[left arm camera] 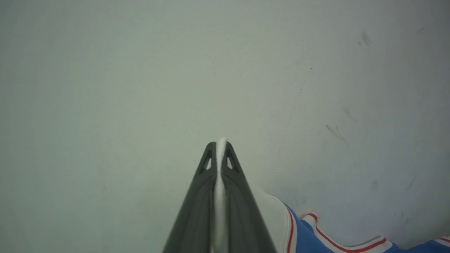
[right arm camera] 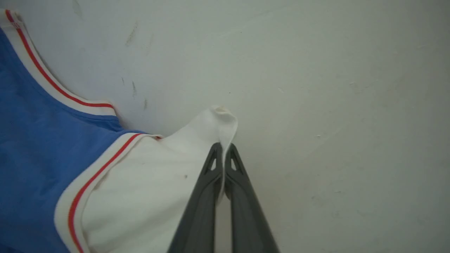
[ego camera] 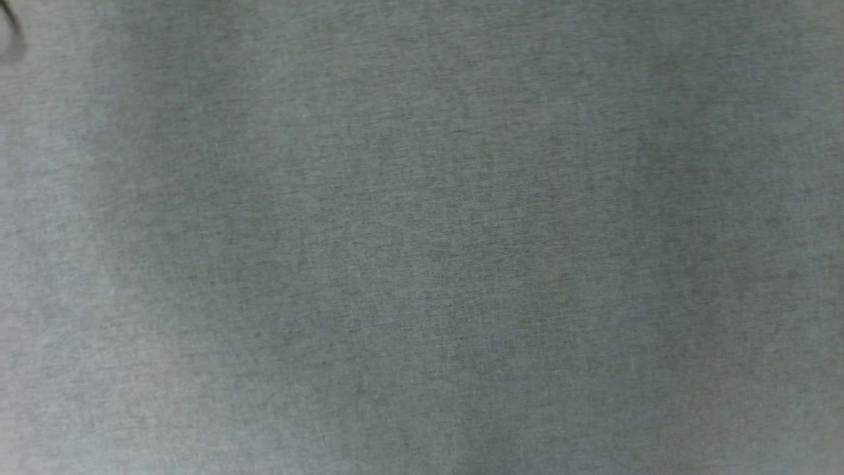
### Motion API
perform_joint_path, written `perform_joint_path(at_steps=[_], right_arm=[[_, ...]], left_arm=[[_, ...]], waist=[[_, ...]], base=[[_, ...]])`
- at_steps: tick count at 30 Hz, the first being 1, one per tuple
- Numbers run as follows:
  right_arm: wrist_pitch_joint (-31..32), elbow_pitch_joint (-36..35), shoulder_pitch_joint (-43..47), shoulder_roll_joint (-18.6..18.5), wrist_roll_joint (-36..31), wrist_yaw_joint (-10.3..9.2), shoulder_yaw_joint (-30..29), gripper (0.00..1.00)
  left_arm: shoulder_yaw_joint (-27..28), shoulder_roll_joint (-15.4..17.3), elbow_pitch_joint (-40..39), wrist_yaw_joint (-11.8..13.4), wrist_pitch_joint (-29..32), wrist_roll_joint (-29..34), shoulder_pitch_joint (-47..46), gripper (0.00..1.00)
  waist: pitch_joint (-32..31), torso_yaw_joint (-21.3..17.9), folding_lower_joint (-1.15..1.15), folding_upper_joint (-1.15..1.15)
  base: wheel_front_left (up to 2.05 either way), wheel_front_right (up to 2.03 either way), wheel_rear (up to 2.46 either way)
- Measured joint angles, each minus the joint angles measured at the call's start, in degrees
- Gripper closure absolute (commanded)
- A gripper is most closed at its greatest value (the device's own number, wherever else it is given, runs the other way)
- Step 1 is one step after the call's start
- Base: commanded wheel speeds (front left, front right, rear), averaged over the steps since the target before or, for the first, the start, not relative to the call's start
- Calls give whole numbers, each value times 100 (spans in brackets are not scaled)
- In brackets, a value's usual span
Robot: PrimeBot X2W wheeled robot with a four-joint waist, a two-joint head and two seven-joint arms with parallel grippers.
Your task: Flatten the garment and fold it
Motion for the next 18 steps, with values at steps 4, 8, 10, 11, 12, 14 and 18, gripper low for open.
perform_joint_path(at_steps=[4, 8, 10, 11, 12, 14, 18], right_arm=[[-135, -464, 564, -189, 346, 0, 46, 100], [-165, -1071, 1318, -511, 681, -1, 10, 100], [-147, -1416, 1836, -643, 812, -1, -81, 100], [-142, -1577, 2112, -679, 884, 0, -159, 100], [-105, -1746, 2407, -709, 935, -1, -259, 100], [-75, -2056, 3020, -757, 971, 0, -476, 100], [-42, -2643, 4317, -670, 984, -1, -940, 100]], left_arm=[[30, -41, -297, -283, -8, -358, 708, 100], [71, -32, -904, -377, -83, -544, 1679, 100], [73, -12, -1291, -368, -120, -555, 2318, 100], [93, -4, -1506, -353, -157, -563, 2672, 100], [102, 5, -1735, -301, -187, -561, 3037, 100], [111, 18, -2149, -186, -230, -561, 3733, 100], [168, 21, -2805, 54, -319, -561, 5036, 100]], waist=[[-96, 60, -1, 0], [-310, 90, -3, 0], [-439, 104, -3, 0], [-507, 109, -3, 0], [-579, 115, -3, 0], [-725, 125, -3, 0], [-1031, 139, -3, 0]], base=[[0, 0, 0], [0, 0, 0], [0, 0, 0], [0, 0, 0], [0, 0, 0], [0, 0, 0], [0, 0, 0]])
